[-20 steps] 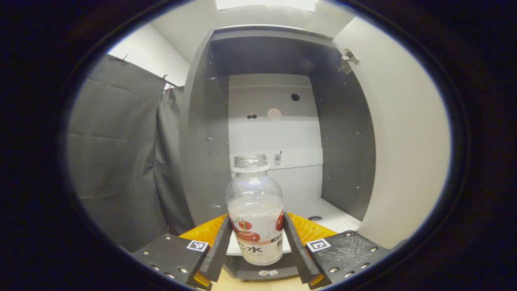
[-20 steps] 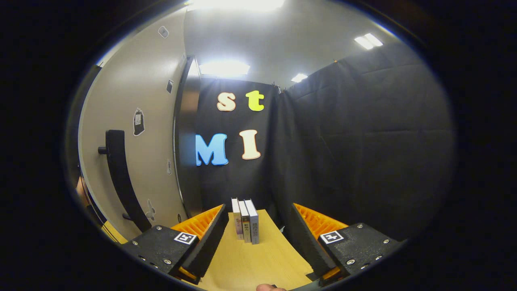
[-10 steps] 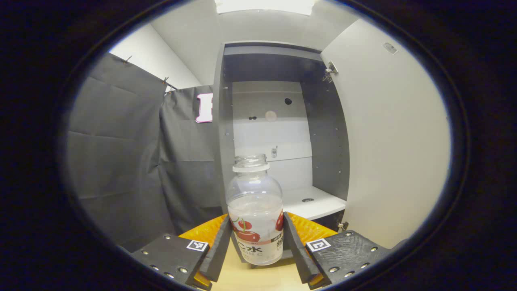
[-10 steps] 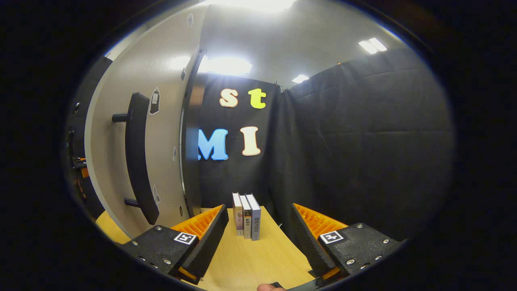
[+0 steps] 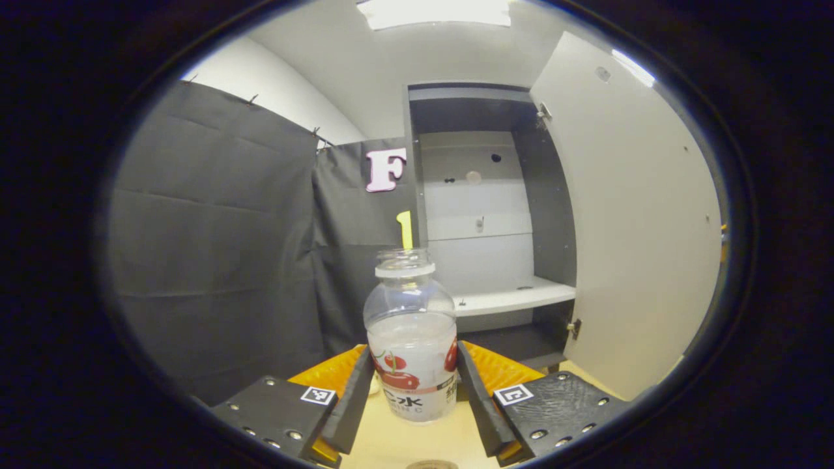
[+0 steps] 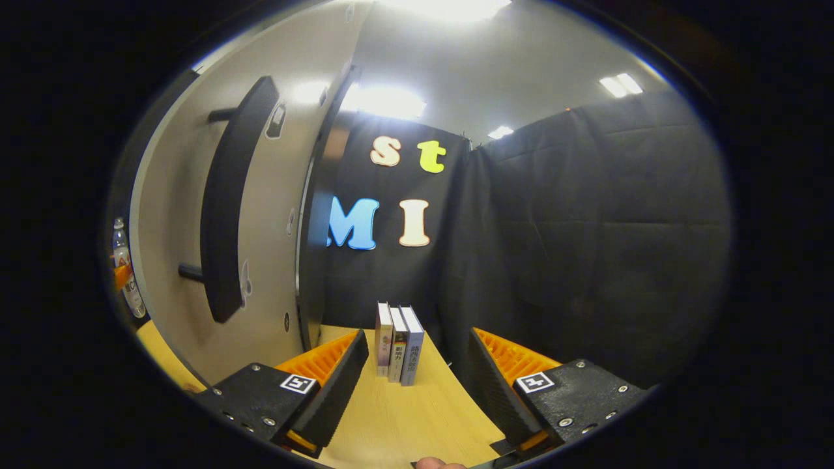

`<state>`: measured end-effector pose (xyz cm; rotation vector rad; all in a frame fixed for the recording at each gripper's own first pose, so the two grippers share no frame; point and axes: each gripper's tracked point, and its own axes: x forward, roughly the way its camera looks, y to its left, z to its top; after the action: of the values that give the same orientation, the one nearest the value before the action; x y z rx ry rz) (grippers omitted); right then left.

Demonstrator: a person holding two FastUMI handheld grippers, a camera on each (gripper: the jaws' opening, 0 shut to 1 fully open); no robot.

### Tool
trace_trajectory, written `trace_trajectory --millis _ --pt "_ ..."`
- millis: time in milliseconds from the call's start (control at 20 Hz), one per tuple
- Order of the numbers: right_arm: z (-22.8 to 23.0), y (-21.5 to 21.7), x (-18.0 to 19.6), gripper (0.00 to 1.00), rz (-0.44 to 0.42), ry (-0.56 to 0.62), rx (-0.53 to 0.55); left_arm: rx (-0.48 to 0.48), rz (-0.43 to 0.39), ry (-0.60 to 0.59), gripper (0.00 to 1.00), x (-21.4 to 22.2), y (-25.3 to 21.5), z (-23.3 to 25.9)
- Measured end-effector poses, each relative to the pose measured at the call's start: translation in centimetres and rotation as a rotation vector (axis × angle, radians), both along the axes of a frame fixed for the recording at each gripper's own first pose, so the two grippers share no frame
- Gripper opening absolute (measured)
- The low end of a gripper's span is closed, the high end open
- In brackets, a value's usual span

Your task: Open the cabinet door with the right hand, grasp the bottle in the cabinet with the left hand and place it on the coaster, then close the cabinet door with the right hand.

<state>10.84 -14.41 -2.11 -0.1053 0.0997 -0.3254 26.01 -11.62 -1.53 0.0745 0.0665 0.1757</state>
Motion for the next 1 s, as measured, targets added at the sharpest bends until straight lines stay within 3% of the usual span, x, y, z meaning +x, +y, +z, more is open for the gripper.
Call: trace_trajectory --millis 200,400,600,800,1000 --pt "-4.5 0.5 0.0 0.96 0.035 0.085 -0.016 -0.058 0.034 -0.021 0.72 0.3 0.0 -0.5" --pt "-8.2 0.4 -0.4 0.96 0.058 0.128 -0.068 -0.009 0.051 -0.035 0.73 0.8 1.0 -1.1" --pt "-12.8 0.4 -1.6 0.96 0.079 0.208 -0.107 -0.094 0.055 0.033 0.75 1.4 0.2 -2.3" --pt "-15.9 0.1 -2.5 0.96 0.103 0.267 -0.140 -0.052 0.045 0.033 0.73 2.4 0.3 -3.8" --pt "-17.8 -0.7 -2.6 0.96 0.084 0.323 -0.091 -0.006 0.042 0.057 0.73 2.6 0.7 -4.7"
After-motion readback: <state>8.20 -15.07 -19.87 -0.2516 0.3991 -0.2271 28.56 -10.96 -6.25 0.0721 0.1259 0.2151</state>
